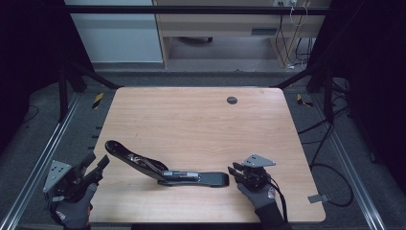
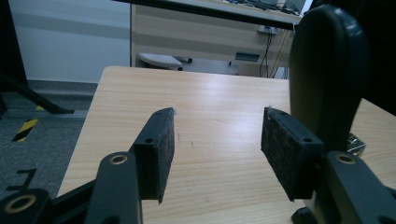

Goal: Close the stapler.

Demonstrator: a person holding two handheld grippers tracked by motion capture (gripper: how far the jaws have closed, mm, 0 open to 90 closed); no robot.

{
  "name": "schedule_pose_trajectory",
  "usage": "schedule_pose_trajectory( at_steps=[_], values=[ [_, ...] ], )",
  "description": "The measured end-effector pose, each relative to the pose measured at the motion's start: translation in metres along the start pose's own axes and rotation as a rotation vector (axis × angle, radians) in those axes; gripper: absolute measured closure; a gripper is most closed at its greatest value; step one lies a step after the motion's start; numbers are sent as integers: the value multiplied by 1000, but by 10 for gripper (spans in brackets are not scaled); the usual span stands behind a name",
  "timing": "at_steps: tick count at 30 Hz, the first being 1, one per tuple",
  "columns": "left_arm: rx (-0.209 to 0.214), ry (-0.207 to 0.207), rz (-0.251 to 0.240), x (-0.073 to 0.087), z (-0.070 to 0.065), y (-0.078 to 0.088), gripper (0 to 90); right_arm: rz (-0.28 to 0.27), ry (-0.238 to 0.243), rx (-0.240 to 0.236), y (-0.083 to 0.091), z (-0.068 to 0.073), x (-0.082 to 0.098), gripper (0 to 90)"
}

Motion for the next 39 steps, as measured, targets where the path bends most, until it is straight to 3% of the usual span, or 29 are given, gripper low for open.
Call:
schedule_pose_trajectory(
  at_steps=[6,12,23,29,39],
  values=[
    [6,7,-17,-4,-5,6,434,5,7,9,-1,-1,1,706],
    [1,-29,-29,-7,-12,12,408,3,7,5,-2,-1,2,705],
    [25,-58,-13,-5,-27,15,374,5,-4,-3,-1,0,2,699],
    [41,-66,9,0,-39,9,360,8,-7,-1,-1,1,2,697],
    [46,-74,16,2,-46,-2,360,13,-3,-3,-3,1,4,714]
  ],
)
Point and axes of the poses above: each handheld gripper's, and its own axes: y roughly backward along the jaws, x roughly out of its underside, z roughly to its left, the point moved 8 cm from there along -y, roughly forward along the jaws, and after that the axes turned 7 degrees about y, right-handed, at the moved point
